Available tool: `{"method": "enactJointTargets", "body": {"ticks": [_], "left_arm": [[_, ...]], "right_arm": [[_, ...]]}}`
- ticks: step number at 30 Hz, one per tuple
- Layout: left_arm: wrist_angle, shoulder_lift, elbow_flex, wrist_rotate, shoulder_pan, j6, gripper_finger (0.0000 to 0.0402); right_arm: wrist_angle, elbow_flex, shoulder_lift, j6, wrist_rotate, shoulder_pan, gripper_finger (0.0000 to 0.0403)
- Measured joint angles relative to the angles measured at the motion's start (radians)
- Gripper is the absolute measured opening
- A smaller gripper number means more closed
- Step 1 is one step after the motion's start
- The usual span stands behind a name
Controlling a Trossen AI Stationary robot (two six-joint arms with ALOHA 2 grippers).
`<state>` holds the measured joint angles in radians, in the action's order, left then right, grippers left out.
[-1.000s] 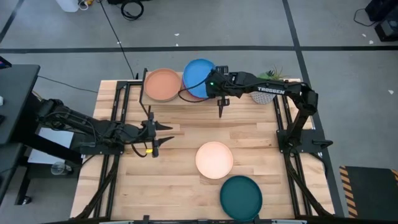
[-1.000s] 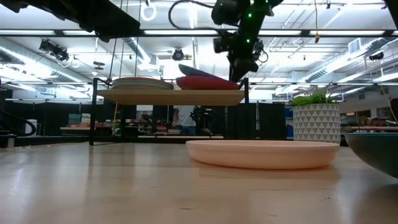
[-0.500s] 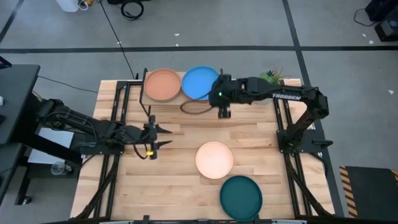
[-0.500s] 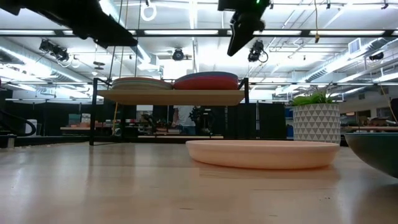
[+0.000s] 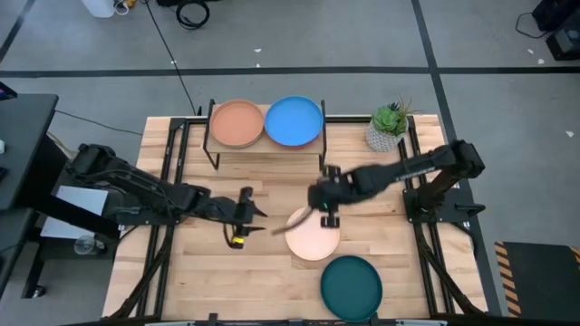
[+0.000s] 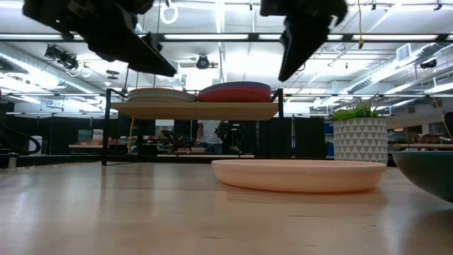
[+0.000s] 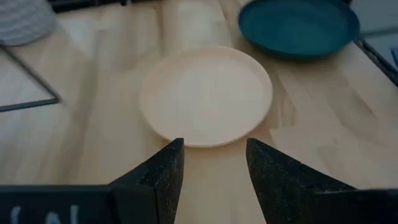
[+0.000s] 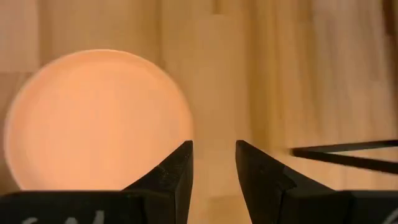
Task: Place and stack plates onto a shelf
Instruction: Stack the light orange plate on top of the brown plate on the shelf
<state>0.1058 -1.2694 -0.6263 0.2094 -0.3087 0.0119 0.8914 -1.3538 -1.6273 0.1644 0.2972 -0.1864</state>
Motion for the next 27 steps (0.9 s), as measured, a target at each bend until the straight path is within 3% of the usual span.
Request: {"method": "enactJointTargets", "body": {"ticks": [6,13,23,27], "left_arm": [[-0.076,-0.153,-0.138,-0.049,-0.029,-0.071,0.018],[-0.135,-0.308,-0.239,-0.13,-0.032,-0.096,0.018],[-0.255,-0.521,-0.412,-0.208,-0.03,-0.226,0.018],[-0.32,-0.587,-0.497,-0.212,-0.018,-0.284,0.018]], "right_arm": [[-0.113,0.122,0.01,0.177,0.116,-0.145,0.0127],[-0.123,0.197,0.048,0.311,0.287,-0.268,0.0127],[-0.39,0.382,0.112,0.333,0.338,-0.347,0.0127],[-0.402,0.396,0.11,0.361,0.343,-0.37,0.0127]]}}
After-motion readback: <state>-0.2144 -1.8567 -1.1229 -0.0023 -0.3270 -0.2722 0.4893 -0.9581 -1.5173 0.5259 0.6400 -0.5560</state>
